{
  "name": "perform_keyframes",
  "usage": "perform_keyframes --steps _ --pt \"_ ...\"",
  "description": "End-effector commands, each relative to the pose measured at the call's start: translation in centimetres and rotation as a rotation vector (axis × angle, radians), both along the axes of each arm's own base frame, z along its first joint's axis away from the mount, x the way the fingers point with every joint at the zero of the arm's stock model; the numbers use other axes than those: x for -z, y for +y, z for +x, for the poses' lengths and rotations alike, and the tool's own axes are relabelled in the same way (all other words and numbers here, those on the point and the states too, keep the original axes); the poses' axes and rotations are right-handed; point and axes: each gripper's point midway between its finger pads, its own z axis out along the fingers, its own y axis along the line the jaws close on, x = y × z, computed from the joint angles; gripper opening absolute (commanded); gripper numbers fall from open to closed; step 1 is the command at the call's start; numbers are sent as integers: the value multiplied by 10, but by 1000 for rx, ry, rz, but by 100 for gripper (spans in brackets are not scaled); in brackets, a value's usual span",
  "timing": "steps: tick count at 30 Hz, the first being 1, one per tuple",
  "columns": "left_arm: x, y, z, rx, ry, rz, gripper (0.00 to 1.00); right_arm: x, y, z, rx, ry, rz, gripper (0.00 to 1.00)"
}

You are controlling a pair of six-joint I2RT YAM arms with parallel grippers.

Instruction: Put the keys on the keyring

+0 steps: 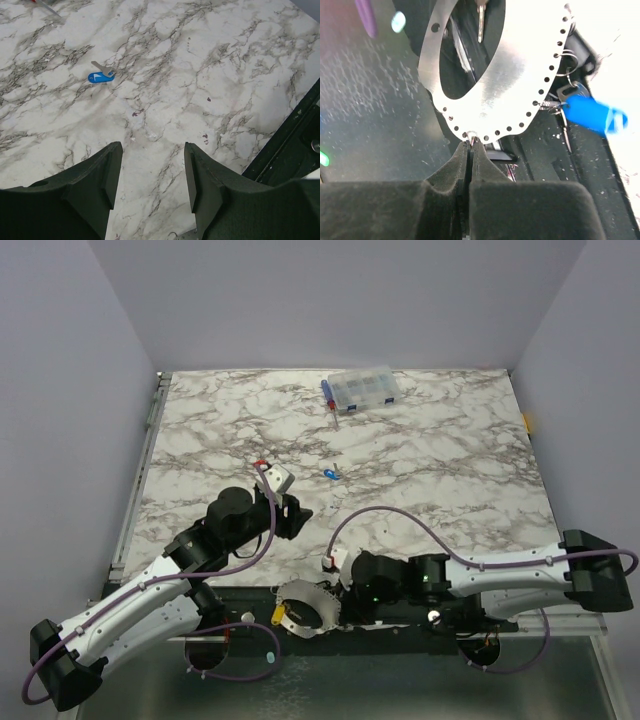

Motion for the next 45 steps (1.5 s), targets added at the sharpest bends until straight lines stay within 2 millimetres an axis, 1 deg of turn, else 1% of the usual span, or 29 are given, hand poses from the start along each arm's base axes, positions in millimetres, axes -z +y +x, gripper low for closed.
perform_keyframes --steps 1,3,6,8,11,14,17,21,26,28,30,32,34,36,38,41,43,45 --pt "-14 -7 -10 75 -11 -28 59 -41 12 27 105 -129 134 1" --pt "-17 -10 -14 100 -15 -43 59 -57 11 43 154 -205 165 1" --pt "-22 -12 -18 121 -26 -64 59 -72 7 64 181 -334 166 1" --pt "-25 -11 -18 119 -35 -71 59 -83 9 76 173 -410 155 1" --pt "-28 -8 -16 105 -50 -76 59 -98 16 93 146 -517 122 1" --pt "-34 -4 -14 78 -70 -84 58 -126 29 108 135 -603 152 1" --pt "-41 9 -5 -3 -106 -85 58 -156 43 127 141 -664 176 1" --pt "-55 34 5 -136 -166 -98 58 -193 55 160 133 -762 195 1" --pt "-74 65 12 -284 -234 -142 58 -222 63 207 138 -813 221 1" --pt "-81 74 11 -311 -260 -163 59 -226 64 223 144 -835 204 1" --pt "-89 78 7 -310 -283 -188 60 -221 65 232 140 -845 172 1" --pt "-93 79 3 -301 -298 -206 61 -206 65 236 139 -831 153 1" --pt "-93 79 1 -290 -304 -211 63 -182 64 233 137 -770 155 1" --pt "-90 71 -2 -245 -300 -205 68 -161 61 227 145 -709 154 1" --pt "-84 58 -5 -175 -290 -196 71 -154 58 224 168 -668 169 1" --pt "-70 34 -8 -64 -253 -170 74 -153 47 228 212 -627 162 1" --pt "-60 19 -13 21 -243 -159 81 -155 42 225 208 -591 170 1" --pt "-56 8 -17 89 -255 -164 85 -161 36 221 211 -567 183 1"
